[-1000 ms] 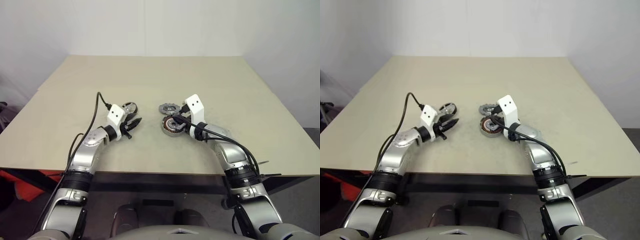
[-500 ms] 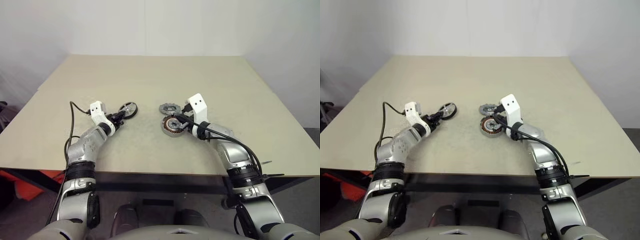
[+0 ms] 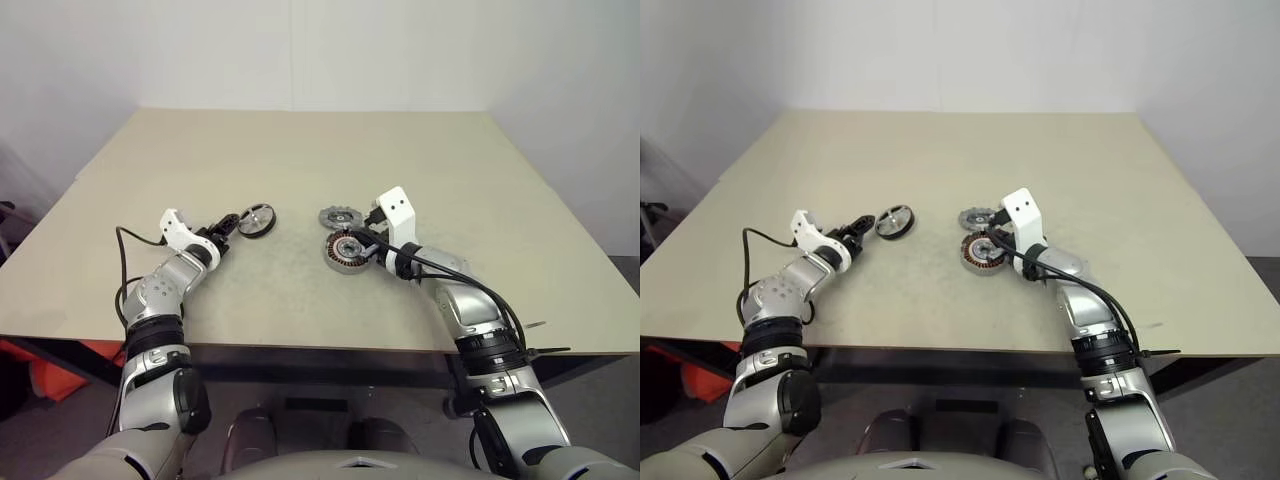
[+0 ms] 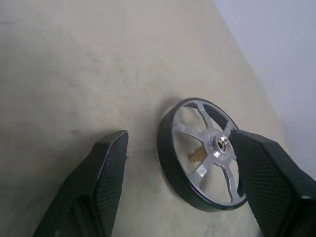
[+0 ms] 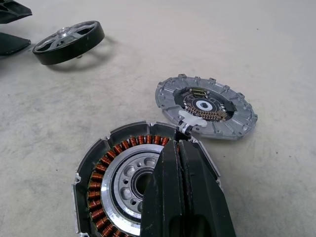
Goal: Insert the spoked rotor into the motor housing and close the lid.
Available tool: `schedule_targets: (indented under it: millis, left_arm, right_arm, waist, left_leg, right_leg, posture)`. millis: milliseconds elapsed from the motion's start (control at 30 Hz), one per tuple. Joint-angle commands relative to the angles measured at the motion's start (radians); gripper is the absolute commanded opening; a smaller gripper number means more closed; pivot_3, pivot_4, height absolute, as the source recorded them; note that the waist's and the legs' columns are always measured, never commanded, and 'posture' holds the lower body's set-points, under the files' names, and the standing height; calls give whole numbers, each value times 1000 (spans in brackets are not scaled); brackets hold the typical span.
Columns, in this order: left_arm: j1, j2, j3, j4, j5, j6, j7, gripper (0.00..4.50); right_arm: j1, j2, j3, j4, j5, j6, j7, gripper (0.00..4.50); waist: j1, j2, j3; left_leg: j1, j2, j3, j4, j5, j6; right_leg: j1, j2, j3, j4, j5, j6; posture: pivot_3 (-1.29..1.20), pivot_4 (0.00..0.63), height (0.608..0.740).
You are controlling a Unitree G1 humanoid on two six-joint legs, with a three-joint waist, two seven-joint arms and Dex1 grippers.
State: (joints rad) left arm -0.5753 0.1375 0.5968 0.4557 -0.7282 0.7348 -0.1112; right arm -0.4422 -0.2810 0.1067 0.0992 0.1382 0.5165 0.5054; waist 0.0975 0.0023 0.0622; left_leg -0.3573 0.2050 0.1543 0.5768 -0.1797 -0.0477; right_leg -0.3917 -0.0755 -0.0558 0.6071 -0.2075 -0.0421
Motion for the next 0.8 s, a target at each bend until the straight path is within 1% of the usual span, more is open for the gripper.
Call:
schedule_targets:
  millis: [33, 200, 400, 800]
  left_arm:
    - [-55, -4, 46, 34, -72, 27, 36, 3539]
    - [-120, -16, 91, 134, -142, 63, 45, 3539]
    - [-192, 12, 59, 290, -97, 50, 30, 3539]
    - [-235, 18, 28, 352, -55, 28, -11, 3539]
  right_arm:
    - [-21, -7, -14, -34, 2, -15, -1, 0]
    - [-22, -6, -10, -36, -1, -17, -2, 0]
    - [-27, -4, -13, -36, -3, -18, -12, 0]
    - [-27, -5, -14, -30, -6, -28, -28, 0]
  waist:
    - [1, 0, 0]
    - [3, 0, 0]
    - [5, 0, 0]
    - [11, 0, 0]
  left_leg:
    - [0, 0, 0, 0, 0, 0]
    - [-1, 0, -1, 0, 0, 0]
    - [-2, -1, -2, 0, 0, 0]
    - [-2, -1, -2, 0, 0, 0]
  right_leg:
    - [0, 0, 0, 0, 0, 0]
    - [0, 0, 0, 0, 0, 0]
    - [0, 0, -1, -1, 0, 0]
    - [0, 0, -1, -1, 0, 0]
  posture:
    - [0, 0, 740]
    - [0, 0, 740]
    - [0, 0, 740]
    - [0, 0, 740]
